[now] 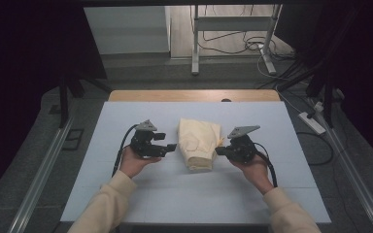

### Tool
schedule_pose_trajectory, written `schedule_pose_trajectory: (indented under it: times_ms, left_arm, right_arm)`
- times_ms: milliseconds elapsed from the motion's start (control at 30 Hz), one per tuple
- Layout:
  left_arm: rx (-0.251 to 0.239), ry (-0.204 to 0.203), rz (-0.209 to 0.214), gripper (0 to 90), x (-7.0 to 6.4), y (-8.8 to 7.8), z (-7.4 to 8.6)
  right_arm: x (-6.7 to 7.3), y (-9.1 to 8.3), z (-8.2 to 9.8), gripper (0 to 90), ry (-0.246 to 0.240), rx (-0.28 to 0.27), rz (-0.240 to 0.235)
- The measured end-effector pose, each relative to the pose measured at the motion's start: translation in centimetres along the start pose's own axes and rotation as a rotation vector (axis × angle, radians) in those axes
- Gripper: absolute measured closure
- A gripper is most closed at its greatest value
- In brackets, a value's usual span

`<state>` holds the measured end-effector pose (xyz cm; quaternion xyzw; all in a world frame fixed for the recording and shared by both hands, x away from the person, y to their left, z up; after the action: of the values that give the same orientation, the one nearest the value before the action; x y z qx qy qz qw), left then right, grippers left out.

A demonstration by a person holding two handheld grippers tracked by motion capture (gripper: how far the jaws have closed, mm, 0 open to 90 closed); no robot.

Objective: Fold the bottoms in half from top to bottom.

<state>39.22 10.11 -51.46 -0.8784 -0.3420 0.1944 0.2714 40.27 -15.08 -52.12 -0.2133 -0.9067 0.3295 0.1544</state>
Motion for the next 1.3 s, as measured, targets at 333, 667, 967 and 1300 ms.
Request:
schedule_pose_trajectory:
  times_ms: [333,667,967,1300]
  left_arm:
    - [0.025,0.013,-0.014,28.3,-0.5,-1.1,1.8]
    - [0.033,0.010,-0.015,28.3,-1.3,-2.5,4.1]
    - [0.035,0.000,-0.042,28.0,-1.6,-4.2,5.9]
    - [0.044,-0.015,-0.063,27.6,-1.2,-5.4,7.3]
  right_arm:
    - [-0.1,-1.7,2.3,89.1,0.011,0.010,0.008]
    - [0.0,-3.3,4.2,60.4,0.025,-0.011,0.056]
    - [0.2,-4.8,5.8,43.9,0.062,-0.016,0.057]
    - [0.1,-6.8,7.6,40.1,0.087,-0.042,0.091]
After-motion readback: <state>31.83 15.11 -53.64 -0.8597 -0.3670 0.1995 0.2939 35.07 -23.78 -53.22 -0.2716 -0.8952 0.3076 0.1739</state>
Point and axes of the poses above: each handheld gripper's, and its own axes: y roughly forward along the jaws, z roughly out of its underside, x roughly to its left, the point moved 7 cm from there along y, roughly forward along the jaws, and after that the axes turned 5 degrees about -z, right-handed, at the moved point
